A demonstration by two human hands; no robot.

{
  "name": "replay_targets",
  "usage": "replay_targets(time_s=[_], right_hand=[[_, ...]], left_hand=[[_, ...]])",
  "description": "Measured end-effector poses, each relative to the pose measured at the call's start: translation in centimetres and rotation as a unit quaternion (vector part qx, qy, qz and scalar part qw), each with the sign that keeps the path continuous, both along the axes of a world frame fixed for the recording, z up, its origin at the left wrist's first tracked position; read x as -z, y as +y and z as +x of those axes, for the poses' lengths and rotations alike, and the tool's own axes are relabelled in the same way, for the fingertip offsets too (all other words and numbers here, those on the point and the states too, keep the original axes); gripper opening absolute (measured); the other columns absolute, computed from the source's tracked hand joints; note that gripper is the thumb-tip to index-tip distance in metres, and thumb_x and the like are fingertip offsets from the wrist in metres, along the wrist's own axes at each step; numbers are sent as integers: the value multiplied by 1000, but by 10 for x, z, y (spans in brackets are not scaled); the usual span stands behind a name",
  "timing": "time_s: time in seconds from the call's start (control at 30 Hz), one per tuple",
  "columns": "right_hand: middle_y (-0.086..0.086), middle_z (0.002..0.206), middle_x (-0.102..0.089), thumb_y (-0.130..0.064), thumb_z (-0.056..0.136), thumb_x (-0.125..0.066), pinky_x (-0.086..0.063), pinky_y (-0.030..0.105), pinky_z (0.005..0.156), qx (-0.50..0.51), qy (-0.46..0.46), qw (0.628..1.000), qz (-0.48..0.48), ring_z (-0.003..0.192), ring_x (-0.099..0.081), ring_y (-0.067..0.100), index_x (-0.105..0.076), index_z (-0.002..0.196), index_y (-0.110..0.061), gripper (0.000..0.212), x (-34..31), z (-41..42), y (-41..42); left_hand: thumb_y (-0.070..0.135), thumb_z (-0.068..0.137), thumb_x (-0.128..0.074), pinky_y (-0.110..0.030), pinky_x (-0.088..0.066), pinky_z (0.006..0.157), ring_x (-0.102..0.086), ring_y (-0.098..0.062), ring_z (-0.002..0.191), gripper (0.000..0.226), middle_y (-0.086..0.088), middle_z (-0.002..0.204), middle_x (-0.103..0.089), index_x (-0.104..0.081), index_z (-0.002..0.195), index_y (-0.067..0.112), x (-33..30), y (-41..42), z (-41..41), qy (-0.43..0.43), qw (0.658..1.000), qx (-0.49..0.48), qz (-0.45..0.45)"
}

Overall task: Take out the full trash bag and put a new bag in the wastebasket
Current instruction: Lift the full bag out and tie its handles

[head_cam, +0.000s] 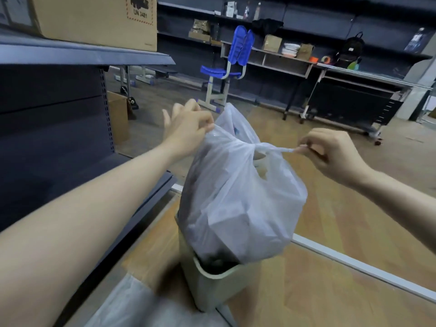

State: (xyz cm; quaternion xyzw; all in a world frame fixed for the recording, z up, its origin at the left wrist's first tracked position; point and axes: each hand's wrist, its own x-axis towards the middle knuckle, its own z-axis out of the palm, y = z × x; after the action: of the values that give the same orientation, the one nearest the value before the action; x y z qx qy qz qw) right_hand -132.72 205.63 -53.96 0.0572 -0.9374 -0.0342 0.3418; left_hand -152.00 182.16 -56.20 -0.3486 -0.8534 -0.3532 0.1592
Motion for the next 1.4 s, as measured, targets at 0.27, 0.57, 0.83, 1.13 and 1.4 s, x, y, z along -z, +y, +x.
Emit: replay_targets(time_s=[0.27,0.57,0.83,1.13,1.4], right_hand=[[19,73,-62,-5,84,-58,-37,28,62,19,50,991,124,65,-58,33,-63,78,4,12,-78,-6,20],[13,68,-60,-23,87,-52,-46,33,56,35,30,999,27,60,-57,32,-65,77,1,29,-9,25,57],[13,58,-53,-9,80,-51,-39,28,53,18,54,998,4,53,-48,25,-61,66,6,23,-32,15,52],[6,59,-54,-27,88,-49,-29,19,54,24,-11,1000,-5,52,-51,25,-65,69,-2,35,15,18,49],[-8,69,-44,-23,88,-53,-39,29,52,52,-117,992,-18,63,-42,15,-59,74,-11,19,40,18,24]], left_hand=[[11,90,-41,-69,0,109,-40,-34,110,18,-5,98,-50,-56,96,17,-73,32,-11,249,964,-45,-79],[8,88,-42,-70,-3,107,-32,-26,100,16,1,90,-37,-49,78,18,-20,44,-2,121,985,5,-125],[15,86,-41,-67,-13,107,-38,-32,103,14,-3,94,-41,-55,85,14,-45,35,-16,156,984,-18,-89],[7,87,-49,-68,-21,101,-30,-22,89,13,0,88,-41,-59,91,15,11,8,-25,170,976,5,-133],[10,91,-45,-48,-37,85,-45,-26,77,11,0,75,-47,-51,83,12,53,-23,-20,167,973,29,-157]])
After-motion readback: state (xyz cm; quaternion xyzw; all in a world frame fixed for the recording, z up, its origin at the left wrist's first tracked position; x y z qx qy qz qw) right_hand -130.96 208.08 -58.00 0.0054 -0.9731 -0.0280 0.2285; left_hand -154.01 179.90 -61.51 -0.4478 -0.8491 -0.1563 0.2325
